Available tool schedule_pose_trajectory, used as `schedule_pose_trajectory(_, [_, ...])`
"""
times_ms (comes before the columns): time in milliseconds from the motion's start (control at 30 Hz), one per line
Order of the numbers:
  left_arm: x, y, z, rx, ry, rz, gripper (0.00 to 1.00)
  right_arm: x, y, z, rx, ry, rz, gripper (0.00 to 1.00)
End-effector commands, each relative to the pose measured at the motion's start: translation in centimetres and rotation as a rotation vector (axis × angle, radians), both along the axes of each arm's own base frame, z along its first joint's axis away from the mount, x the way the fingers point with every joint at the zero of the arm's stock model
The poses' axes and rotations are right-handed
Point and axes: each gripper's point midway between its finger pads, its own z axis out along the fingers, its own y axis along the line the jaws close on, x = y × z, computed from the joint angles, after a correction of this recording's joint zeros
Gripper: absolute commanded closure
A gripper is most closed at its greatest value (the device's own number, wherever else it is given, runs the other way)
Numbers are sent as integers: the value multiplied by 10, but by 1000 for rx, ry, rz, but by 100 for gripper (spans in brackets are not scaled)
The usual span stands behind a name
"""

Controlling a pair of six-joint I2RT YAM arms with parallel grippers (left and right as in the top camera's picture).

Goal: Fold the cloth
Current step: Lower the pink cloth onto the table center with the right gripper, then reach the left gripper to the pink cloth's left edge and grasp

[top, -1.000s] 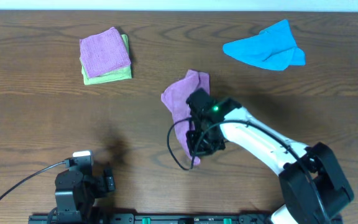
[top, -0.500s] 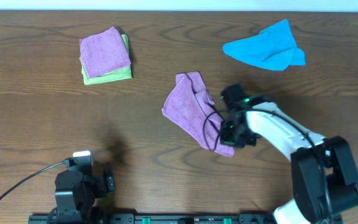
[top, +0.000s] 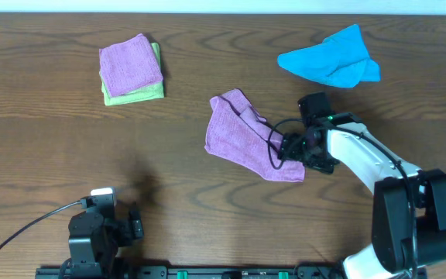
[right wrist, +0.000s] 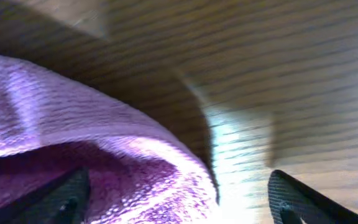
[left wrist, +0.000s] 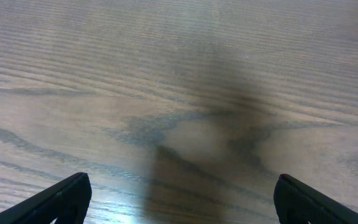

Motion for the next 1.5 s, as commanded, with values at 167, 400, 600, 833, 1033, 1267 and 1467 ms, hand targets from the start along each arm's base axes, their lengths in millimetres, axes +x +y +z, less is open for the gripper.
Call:
schedule_pose_trajectory(167, [-9, 1, -13, 9, 57, -2, 5, -4, 29, 19, 162, -29, 158, 10])
schedule_pose_trajectory(400, [-9, 1, -13, 9, 57, -2, 5, -10, 17, 61, 103, -132, 220, 4])
schedule_pose_trajectory(600, [-9, 1, -13, 9, 57, -2, 5, -27, 9, 104, 82, -228, 262, 1])
schedule_pose_trajectory(833, [-9, 1, -13, 9, 57, -2, 5, -58, 3, 136, 87, -278, 316, 1])
schedule_pose_trajectory(1033, [-10, 6, -12, 38, 58, 15, 5, -65, 12, 137, 143, -262, 323, 1])
schedule_pose_trajectory(1267, [13, -30, 12, -277, -75, 15, 5, -82, 35, 142, 299, -208, 349, 1])
schedule_pose_trajectory(1467, [15, -50, 20, -563, -67, 116, 5, -85, 42, 145, 348, -198, 339, 1])
